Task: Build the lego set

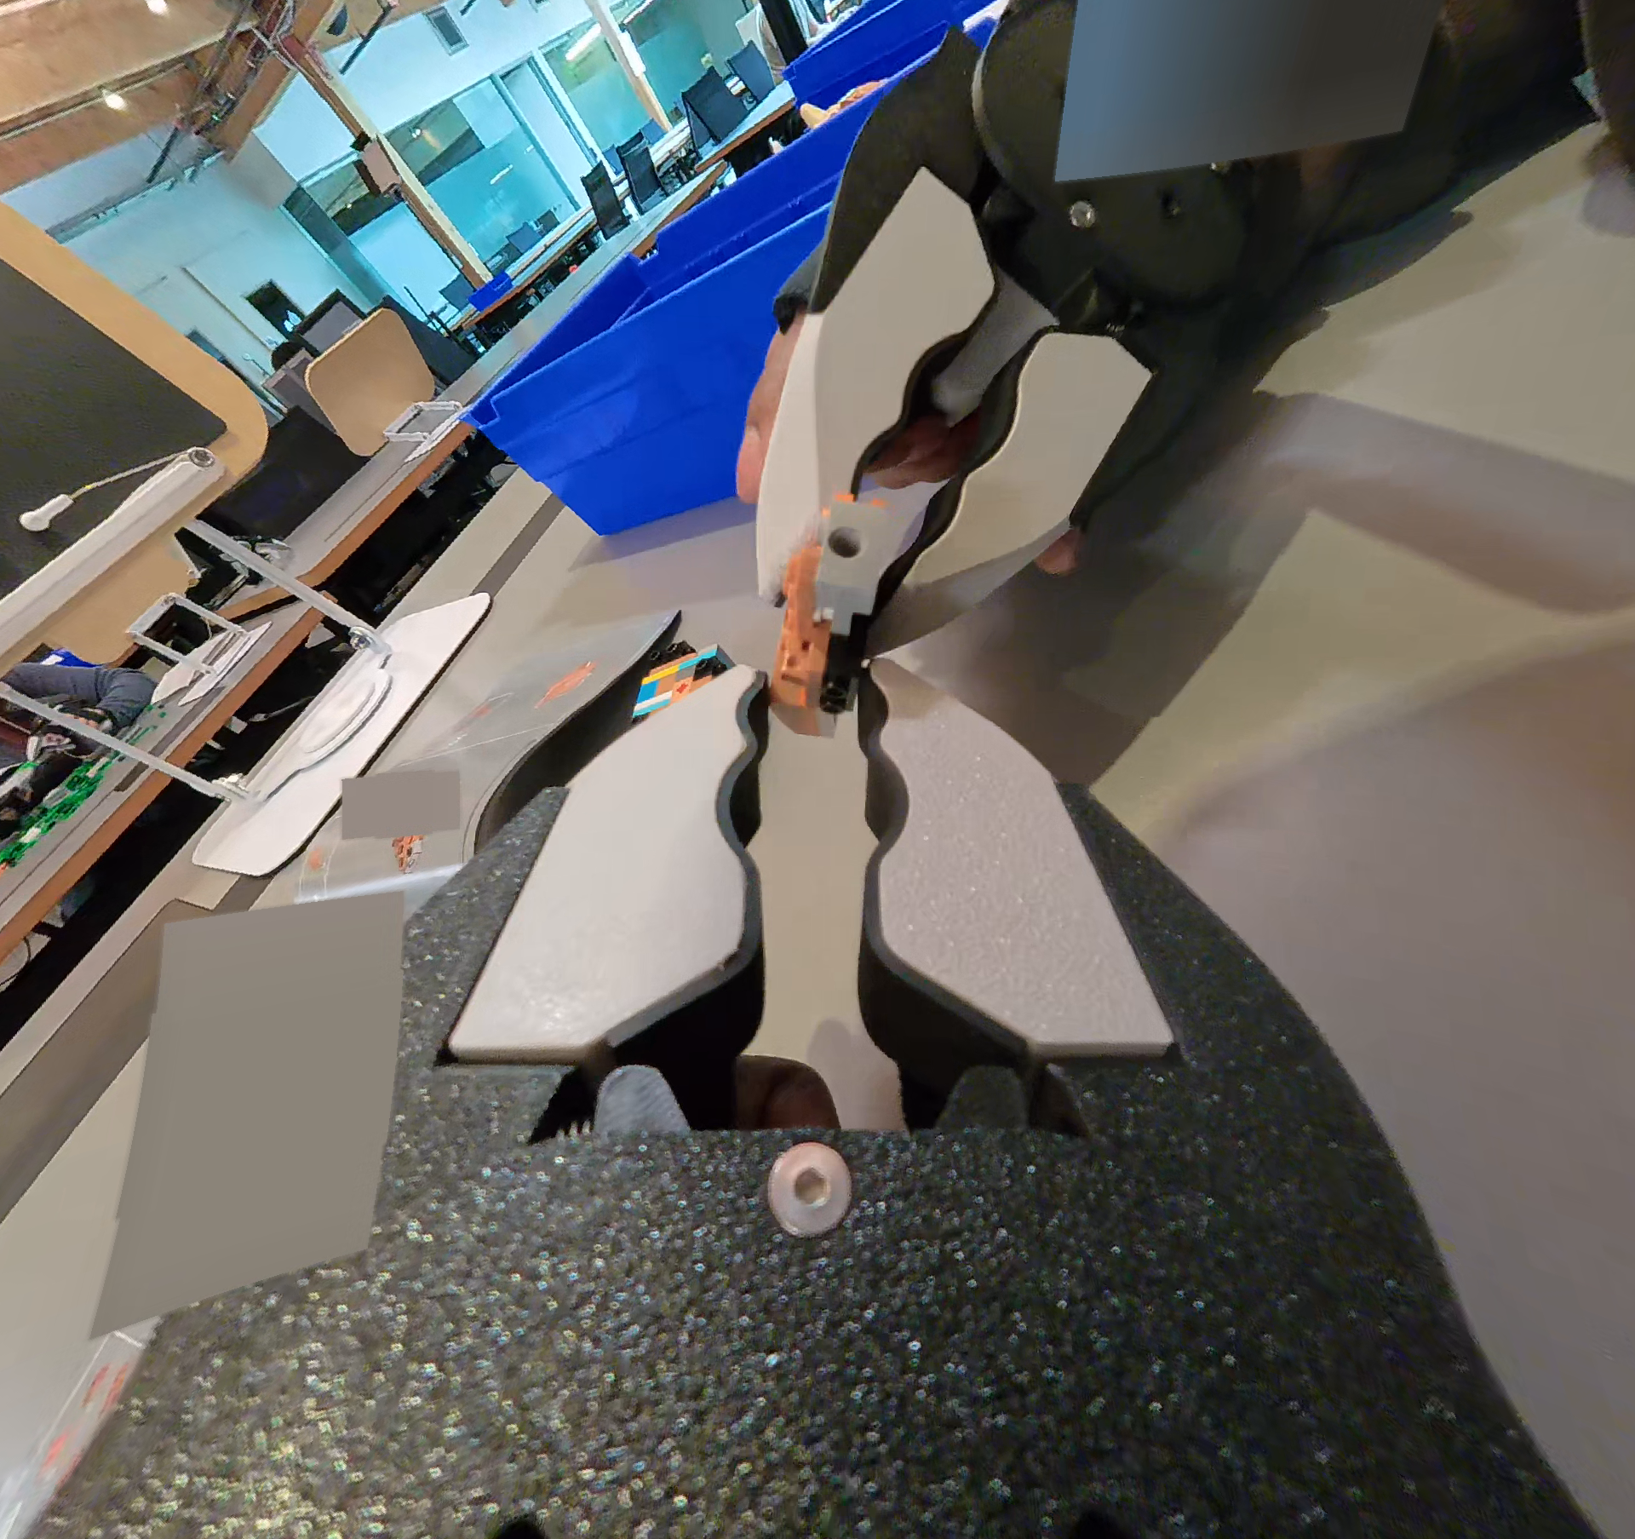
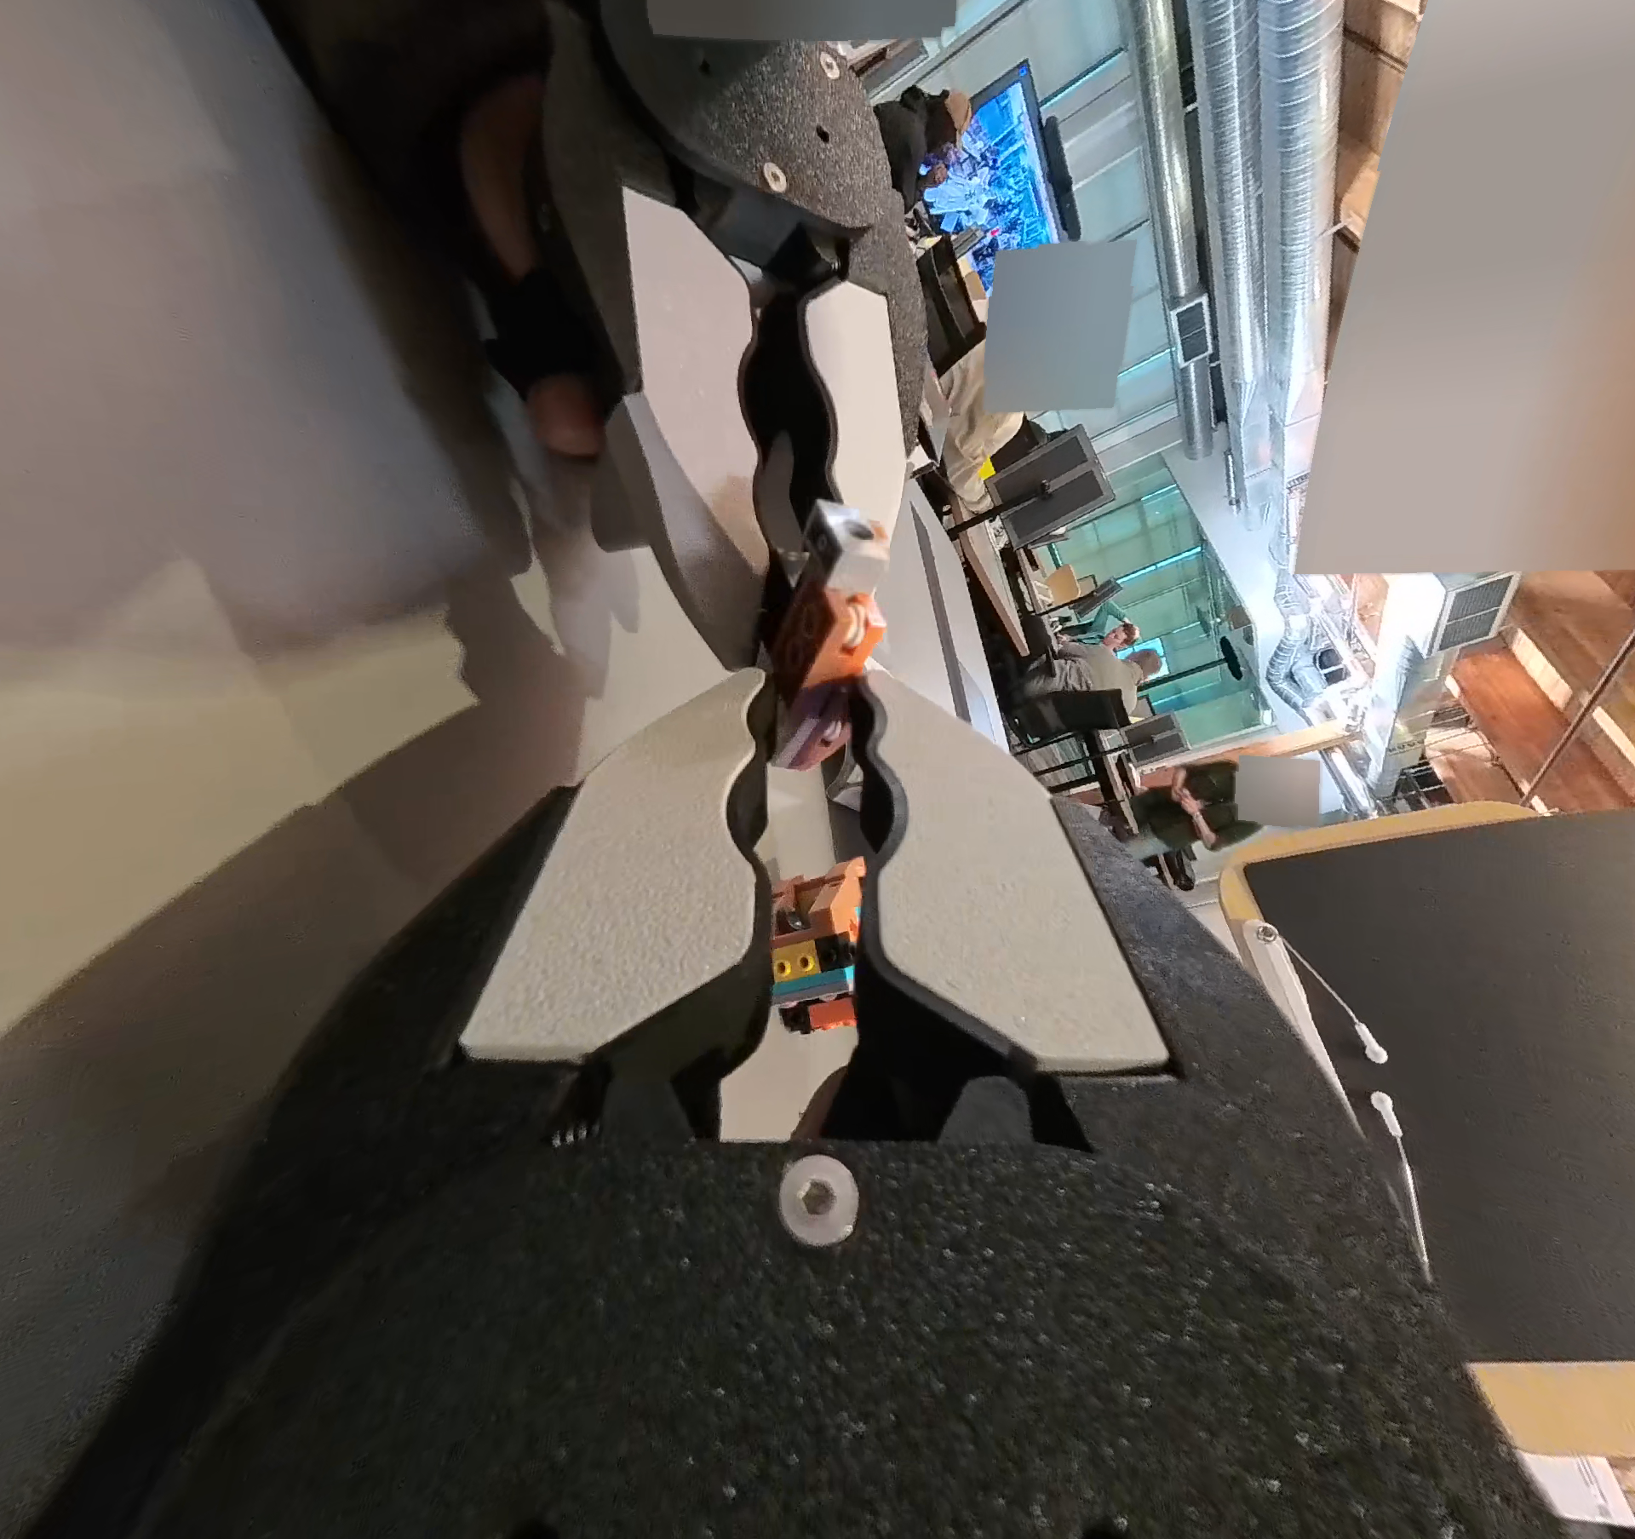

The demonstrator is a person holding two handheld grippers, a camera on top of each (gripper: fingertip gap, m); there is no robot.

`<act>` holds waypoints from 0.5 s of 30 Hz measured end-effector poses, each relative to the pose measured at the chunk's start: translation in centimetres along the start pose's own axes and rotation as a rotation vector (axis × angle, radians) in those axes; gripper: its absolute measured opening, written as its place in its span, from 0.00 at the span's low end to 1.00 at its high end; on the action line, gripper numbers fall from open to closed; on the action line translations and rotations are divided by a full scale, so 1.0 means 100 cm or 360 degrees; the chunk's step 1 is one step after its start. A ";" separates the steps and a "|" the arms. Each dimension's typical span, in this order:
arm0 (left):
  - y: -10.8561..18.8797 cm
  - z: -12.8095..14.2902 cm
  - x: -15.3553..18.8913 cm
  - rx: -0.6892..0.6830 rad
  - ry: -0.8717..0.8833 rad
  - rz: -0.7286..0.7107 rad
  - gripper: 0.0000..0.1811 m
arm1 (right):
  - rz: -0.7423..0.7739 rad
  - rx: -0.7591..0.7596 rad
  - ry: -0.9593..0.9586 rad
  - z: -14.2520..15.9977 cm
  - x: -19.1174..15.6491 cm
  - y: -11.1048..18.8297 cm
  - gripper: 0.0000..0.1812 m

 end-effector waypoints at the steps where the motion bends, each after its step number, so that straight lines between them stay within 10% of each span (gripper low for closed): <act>1: 0.000 0.000 0.000 0.0002 -0.0001 0.0000 0.11 | 0.0003 0.0001 0.0009 0.000 0.000 0.000 0.08; 15: 0.002 -0.002 0.001 0.0006 -0.0163 -0.0071 0.14 | 0.0060 0.0001 0.0132 -0.001 -0.004 0.001 0.08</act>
Point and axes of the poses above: each gripper's, where its closed fingertips meet, y back along the fingers, z out of its underside, x = y × z across the jaws, the point moved 9 cm from there along y, back along the fingers, and after that the axes turned 5 degrees about -z, right-handed, at the moved point
